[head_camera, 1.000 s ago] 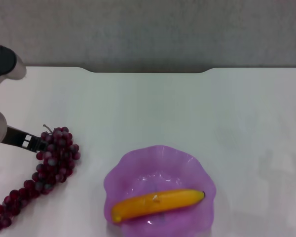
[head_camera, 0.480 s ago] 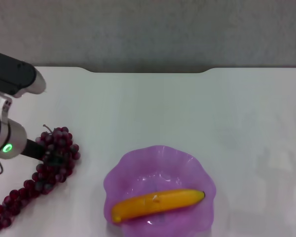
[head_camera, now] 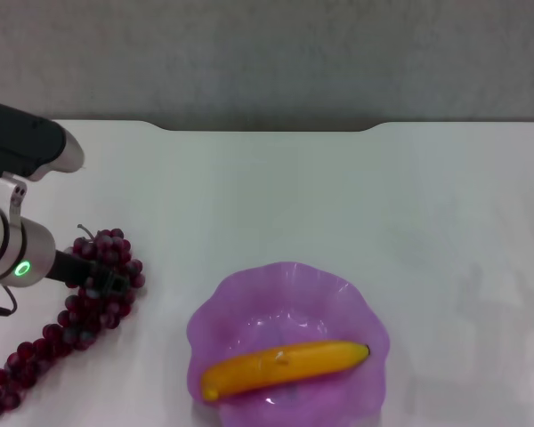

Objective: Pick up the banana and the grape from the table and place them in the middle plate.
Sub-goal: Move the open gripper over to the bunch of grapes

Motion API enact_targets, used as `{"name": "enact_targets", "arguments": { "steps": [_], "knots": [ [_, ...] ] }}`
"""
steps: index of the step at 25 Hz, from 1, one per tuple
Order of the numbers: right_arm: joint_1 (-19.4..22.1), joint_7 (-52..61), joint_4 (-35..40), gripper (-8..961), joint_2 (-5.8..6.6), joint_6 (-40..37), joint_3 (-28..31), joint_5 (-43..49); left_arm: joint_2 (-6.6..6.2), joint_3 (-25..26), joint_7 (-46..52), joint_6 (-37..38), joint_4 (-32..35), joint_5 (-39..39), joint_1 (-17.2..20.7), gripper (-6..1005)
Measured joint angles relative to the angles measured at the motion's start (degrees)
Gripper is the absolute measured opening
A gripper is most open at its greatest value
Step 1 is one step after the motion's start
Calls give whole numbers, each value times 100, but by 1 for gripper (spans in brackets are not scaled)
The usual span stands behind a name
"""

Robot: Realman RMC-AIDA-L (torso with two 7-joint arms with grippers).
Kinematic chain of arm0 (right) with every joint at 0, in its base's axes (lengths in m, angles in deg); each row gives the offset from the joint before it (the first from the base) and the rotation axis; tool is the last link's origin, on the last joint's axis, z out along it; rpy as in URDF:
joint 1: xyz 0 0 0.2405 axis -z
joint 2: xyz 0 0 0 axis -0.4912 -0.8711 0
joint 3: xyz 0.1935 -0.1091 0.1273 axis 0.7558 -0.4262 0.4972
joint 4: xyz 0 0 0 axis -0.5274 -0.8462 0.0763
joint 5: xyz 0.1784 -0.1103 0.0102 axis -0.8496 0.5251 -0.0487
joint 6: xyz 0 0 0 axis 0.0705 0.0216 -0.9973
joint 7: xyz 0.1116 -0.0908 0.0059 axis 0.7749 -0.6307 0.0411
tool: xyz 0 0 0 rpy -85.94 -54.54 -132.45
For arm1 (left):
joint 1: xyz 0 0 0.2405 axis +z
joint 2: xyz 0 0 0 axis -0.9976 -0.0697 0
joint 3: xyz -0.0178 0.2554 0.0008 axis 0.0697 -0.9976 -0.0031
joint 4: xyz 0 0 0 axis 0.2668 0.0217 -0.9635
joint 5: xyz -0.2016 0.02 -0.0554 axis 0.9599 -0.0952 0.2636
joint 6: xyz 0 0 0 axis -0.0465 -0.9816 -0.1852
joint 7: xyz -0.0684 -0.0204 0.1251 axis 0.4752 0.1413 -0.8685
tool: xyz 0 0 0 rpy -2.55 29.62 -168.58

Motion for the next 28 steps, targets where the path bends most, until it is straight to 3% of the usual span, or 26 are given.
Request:
{"name": "enact_targets", "arguments": {
  "steps": [6,16,28],
  "knots": [
    [-17,0,-1,608,0,1,-7,0,-15,75,-16,180,427,-43,-122,600],
    [-29,0,-8,608,0,1,-27,0,-1,4,-20,262,414,-215,-132,649],
    [-89,0,-19,609,0,97,-35,0,-14,46,-16,515,888,-239,-215,660]
  ]
}}
